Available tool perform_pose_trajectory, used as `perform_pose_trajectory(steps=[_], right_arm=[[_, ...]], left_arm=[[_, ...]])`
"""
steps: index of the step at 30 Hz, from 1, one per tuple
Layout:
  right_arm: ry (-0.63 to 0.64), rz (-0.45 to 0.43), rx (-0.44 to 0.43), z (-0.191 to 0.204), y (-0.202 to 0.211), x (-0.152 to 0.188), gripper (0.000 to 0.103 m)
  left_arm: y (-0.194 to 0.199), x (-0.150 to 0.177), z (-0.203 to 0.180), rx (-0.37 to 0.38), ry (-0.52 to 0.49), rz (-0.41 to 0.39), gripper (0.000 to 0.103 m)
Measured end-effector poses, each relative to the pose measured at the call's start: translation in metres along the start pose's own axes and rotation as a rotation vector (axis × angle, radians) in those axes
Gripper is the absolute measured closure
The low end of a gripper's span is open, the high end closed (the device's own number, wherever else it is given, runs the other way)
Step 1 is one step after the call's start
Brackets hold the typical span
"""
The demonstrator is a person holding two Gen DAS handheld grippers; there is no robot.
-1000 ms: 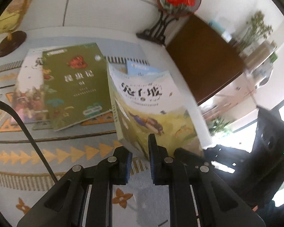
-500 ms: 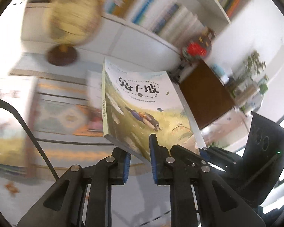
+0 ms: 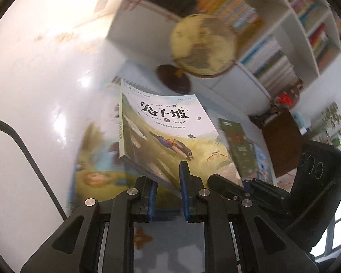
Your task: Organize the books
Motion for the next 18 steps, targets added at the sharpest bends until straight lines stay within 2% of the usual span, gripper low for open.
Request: perform_pose_trajectory(steps=[4, 10, 11, 13, 16, 18], right_arm=[[-0.045, 0.042, -0.014, -0.001, -0.028, -0.003, 0.085], [-0.095, 0.095, -0.035, -0.005, -0.046, 0.004, 0.085], [-0.093, 0.100, -0.034, -0.004, -0.047, 0.006, 0.085], [-0.098, 0.115, -0.038, -0.001, -0.051, 0.008, 0.085], [-0.119, 0.148, -0.051, -0.002, -0.056, 0.014, 0.083], [-0.133, 0.202, -0.068, -0.003, -0.064, 0.022, 0.081]], left_arm=[[-0.011, 0.005, 0.021, 0.023, 0.083, 0.029, 0.089], [-0.016, 0.018, 0.037, 0.031, 0.133, 0.083, 0.085], [-0.016, 0.020, 0.040, 0.023, 0.144, 0.088, 0.084], [-0.015, 0.024, 0.043, 0.017, 0.173, 0.105, 0.075], [-0.010, 0.034, 0.059, -0.009, 0.216, 0.131, 0.074], [-0.005, 0.043, 0.067, -0.047, 0.242, 0.138, 0.072]])
Point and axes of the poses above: each gripper's, at about its wrist camera, not at the fingertips, and y roughly against the way its jaws point, z to its left, x to its underside, the point moved 9 cm from there along -y, roughly the way its jaws point, and after that the axes turned 2 degrees about x, right-handed, at the moved point
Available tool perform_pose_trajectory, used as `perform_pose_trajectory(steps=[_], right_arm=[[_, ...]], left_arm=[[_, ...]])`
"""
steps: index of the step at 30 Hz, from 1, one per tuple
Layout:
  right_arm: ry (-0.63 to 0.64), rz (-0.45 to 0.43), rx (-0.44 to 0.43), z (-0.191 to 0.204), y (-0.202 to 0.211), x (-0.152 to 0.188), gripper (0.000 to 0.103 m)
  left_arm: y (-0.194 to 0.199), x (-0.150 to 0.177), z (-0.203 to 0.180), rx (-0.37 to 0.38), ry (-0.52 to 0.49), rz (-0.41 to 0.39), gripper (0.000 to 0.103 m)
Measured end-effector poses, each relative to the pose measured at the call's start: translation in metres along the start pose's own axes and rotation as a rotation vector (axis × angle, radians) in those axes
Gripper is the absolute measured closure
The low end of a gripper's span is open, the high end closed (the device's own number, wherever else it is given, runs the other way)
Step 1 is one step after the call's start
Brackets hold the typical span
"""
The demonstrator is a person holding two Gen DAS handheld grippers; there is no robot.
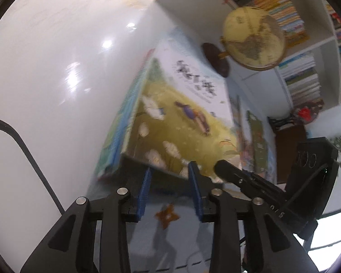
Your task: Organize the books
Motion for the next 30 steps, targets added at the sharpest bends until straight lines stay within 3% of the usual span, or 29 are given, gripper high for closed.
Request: perform_pose_trajectory(steps=[6, 11, 14, 16, 18, 23, 26, 30], right_arm=[[0.007, 0.056, -0.001, -0.005, 0.006, 0.023, 0.076], [0.021, 0.066, 0.051, -0.028, 0.033, 0.053, 0.076], [0.012, 0.053, 0.081, -0.051, 0.063, 0.083, 0.076], [-0.012, 0.047, 0.090, -0.069, 0.086, 0.104, 0.076], [-0.032, 0.031, 0.114, -0.092, 0.117, 0.127, 0.076], [-0.098, -0.045, 0.177, -0.149, 0.200, 0.173, 0.072], [-0.155, -0.110, 0.219, -0.183, 0.246, 0.197, 0.052], [-0.254, -0.194, 0.246, -0.228, 0.299, 0.226, 0.051]], left_arm=[[0.024, 0.024, 0.019, -0.056, 0.064, -0.057, 0.072], [0.038, 0.043, -0.004, -0.084, 0.029, -0.103, 0.072], [0.040, 0.066, -0.043, -0.089, -0.025, -0.128, 0.061], [0.037, 0.082, -0.074, -0.062, -0.048, -0.137, 0.038], [0.031, 0.100, -0.109, -0.025, -0.072, -0.146, 0.027], [0.007, 0.147, -0.190, 0.014, -0.164, -0.114, 0.026], [-0.011, 0.175, -0.235, 0.047, -0.211, -0.091, 0.026], [-0.035, 0.207, -0.282, 0.078, -0.278, -0.037, 0.026]])
Point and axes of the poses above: each gripper's, at about its wrist camera, not at the fingertips, and y roughly against the way its jaws point, z to its left, x to its underside, the point moved 9 cm from there along -y, roughly the way its jaws point, and after that the axes turned 2 degrees about x, right-handed, at the moved point
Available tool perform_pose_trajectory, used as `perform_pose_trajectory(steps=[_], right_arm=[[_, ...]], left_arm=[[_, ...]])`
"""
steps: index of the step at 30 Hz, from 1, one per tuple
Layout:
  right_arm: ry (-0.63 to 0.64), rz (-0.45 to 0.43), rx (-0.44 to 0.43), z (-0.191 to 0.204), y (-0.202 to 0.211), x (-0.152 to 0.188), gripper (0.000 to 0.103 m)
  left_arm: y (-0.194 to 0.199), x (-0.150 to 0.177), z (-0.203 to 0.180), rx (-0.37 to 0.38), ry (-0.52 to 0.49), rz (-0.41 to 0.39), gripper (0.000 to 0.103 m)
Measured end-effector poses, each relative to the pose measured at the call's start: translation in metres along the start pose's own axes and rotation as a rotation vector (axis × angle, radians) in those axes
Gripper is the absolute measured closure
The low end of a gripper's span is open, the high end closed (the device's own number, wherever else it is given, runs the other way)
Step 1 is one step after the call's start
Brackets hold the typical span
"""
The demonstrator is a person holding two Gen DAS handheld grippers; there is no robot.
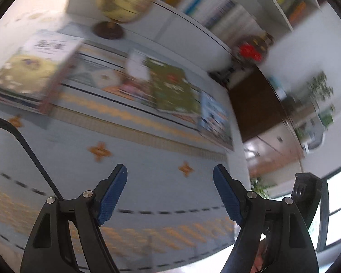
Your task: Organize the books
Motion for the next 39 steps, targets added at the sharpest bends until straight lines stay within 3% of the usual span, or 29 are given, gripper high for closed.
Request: perform_pose_trajectory(steps=[5, 13, 22, 28, 32, 39], right_arm=[[-0.147, -0.047, 0.030, -0.059, 0.021, 0.003, 0.051], [-0.258, -0.014, 0.108, -0.117, 0.008, 0.005, 0.051], [-0.336, -0.006, 0.216, -0.180, -0.031, -0.057, 0.051], [-0.349, -0.017, 0.317, -0.216, -0.061, -0.106, 0.051], [-0.357, -0.014, 0.353, -0.237, -0.075, -0.127, 0.051], [-0.329, 0.014, 0.326, -0.256, -0.098, -0.147, 0.051]], left_arm=[[-0.030, 0.011, -0.048, 0.018, -0.089, 0.064, 0.026], [-0.105, 0.005, -0.083, 0.062, -0.152, 0.187, 0.024], [-0.205, -0.035, -0.093, 0.087, -0.223, 0.300, 0.024], [-0.254, -0.057, -0.095, 0.114, -0.209, 0.302, 0.024], [-0.276, -0.063, -0.090, 0.074, -0.184, 0.301, 0.024], [-0.288, -0.064, -0.084, -0.019, -0.204, 0.265, 0.024]])
Point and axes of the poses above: each gripper's, at about its wrist camera, not at the fingertips, and y roughly against the way its jaws point, z to its left, x to its underside, the point moved 9 cm from there along -y, roughly the way its jaws point, and after that the axes turned 2 degrees about x, right-handed, at the moved point
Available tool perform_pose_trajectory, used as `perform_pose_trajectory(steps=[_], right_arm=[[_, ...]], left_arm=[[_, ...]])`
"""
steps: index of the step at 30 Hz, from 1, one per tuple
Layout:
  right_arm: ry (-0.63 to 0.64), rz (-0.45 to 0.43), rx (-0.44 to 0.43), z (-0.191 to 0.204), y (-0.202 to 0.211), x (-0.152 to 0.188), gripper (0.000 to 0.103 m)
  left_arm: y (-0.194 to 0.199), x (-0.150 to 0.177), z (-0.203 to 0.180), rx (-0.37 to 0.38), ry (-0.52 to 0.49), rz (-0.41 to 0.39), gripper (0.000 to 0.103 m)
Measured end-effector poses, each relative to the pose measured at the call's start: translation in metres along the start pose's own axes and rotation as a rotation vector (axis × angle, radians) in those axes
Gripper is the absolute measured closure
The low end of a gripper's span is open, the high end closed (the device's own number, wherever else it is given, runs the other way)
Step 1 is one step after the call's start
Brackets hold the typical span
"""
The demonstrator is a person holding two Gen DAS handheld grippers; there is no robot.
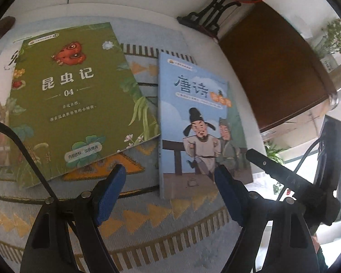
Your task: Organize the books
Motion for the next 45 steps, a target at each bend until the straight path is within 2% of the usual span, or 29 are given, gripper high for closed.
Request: perform_pose_trajectory(steps=[4, 9, 15, 35, 39, 41, 45], right_arm=[[0.034, 0.025, -0.013, 0.000, -0.015, -0.005, 0.051], [0.066, 0.015, -0.017, 0.001, -0.020, -0.011, 0.051], [0.101, 0.022, -0.026, 0.006, -0.024, -0.016, 0.051], [0.182, 0.043, -0.056, 0.029, -0.030, -0.016, 0.051], [0.219, 0.044, -0.049, 0.034, -0.030, -0.012, 0.050], [0.220, 0.046, -0.057, 0.035, -0.029, -0.009, 0.049], [0.267, 0.044, -0.043, 0.039, -0.022, 0.000, 0.049]], left_arm=[[-0.003, 0.005, 0.001, -0.049, 0.017, -0.015, 0.024], [-0.007, 0.010, 0.000, -0.124, -0.002, -0.026, 0.024], [-0.008, 0.009, -0.004, -0.146, -0.007, -0.042, 0.024], [-0.024, 0.002, -0.008, -0.141, -0.010, -0.041, 0.024], [-0.028, 0.005, -0.019, -0.076, -0.034, -0.030, 0.024], [-0.031, 0.009, -0.028, -0.014, -0.040, -0.009, 0.022], [-0.029, 0.021, -0.033, -0.032, -0.069, -0.004, 0.023]])
Point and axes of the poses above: each gripper's, at about its wrist camera, not at the fingertips, and y roughly against the way its jaws point, z to its left, x to its underside, the point moved 9 cm from there along -y, roughly the way its jaws point, and after that the axes turned 2 degrees about x, right-handed, at the moved point
